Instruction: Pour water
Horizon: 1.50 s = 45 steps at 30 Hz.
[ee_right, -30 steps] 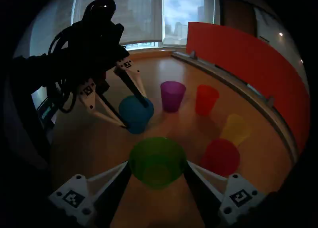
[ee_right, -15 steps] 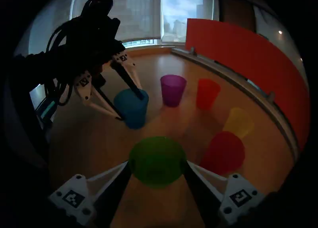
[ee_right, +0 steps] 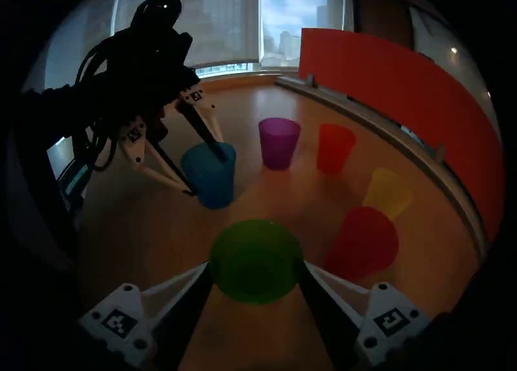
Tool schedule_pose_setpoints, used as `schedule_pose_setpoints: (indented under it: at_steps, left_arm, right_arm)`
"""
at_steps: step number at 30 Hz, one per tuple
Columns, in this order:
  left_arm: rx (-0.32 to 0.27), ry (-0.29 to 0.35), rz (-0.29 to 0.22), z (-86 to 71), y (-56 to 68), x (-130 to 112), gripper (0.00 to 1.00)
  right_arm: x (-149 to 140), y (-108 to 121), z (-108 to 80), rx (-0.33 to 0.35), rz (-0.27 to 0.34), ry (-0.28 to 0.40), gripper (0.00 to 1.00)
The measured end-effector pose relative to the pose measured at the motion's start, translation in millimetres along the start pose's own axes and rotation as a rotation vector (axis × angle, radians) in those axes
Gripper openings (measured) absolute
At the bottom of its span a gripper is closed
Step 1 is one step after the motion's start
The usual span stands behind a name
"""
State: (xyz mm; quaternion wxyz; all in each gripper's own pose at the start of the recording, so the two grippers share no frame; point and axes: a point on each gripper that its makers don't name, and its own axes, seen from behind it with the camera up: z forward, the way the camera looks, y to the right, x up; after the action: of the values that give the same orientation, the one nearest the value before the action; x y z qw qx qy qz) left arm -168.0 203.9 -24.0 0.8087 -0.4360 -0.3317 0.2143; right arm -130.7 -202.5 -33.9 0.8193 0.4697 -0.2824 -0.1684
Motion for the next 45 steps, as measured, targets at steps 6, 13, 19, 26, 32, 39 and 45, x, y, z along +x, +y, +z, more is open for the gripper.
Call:
schedule_pose_setpoints:
  at_steps: [6, 13, 19, 26, 32, 39, 45]
  left_arm:
    - [-0.006, -0.014, -0.031, 0.1, 0.5, -5.1, 0.87]
    - [0.018, -0.018, -0.024, -5.9, -1.8, -11.4, 0.87]
    - [0.045, -0.019, -0.047, -14.4, -4.1, -21.4, 0.87]
    - [0.096, -0.009, -0.087, -29.6, -7.7, -34.0, 0.87]
    - [0.143, 0.02, -0.139, -42.3, -9.1, -40.7, 0.87]
    - [0.207, 0.077, -0.181, -60.9, -16.0, -41.6, 0.87]
    - [0.296, 0.149, -0.226, -81.9, -31.7, -32.8, 0.87]
  right_arm:
    - [-5.3, 2.0, 0.1, -0.006, 0.012, -0.008, 0.98]
    - [-12.0, 2.1, -5.8, -0.017, 0.021, -0.008, 1.0]
    - [-18.0, 3.8, -18.7, -0.043, 0.042, 0.008, 1.0]
    - [-26.8, 4.2, -38.5, -0.077, 0.081, 0.034, 1.0]
    - [-39.4, 4.9, -57.6, -0.116, 0.106, 0.044, 1.0]
    - [-48.6, 12.8, -78.9, -0.183, 0.145, 0.068, 1.0]
    - [-41.0, 25.1, -96.4, -0.25, 0.176, 0.119, 1.0]
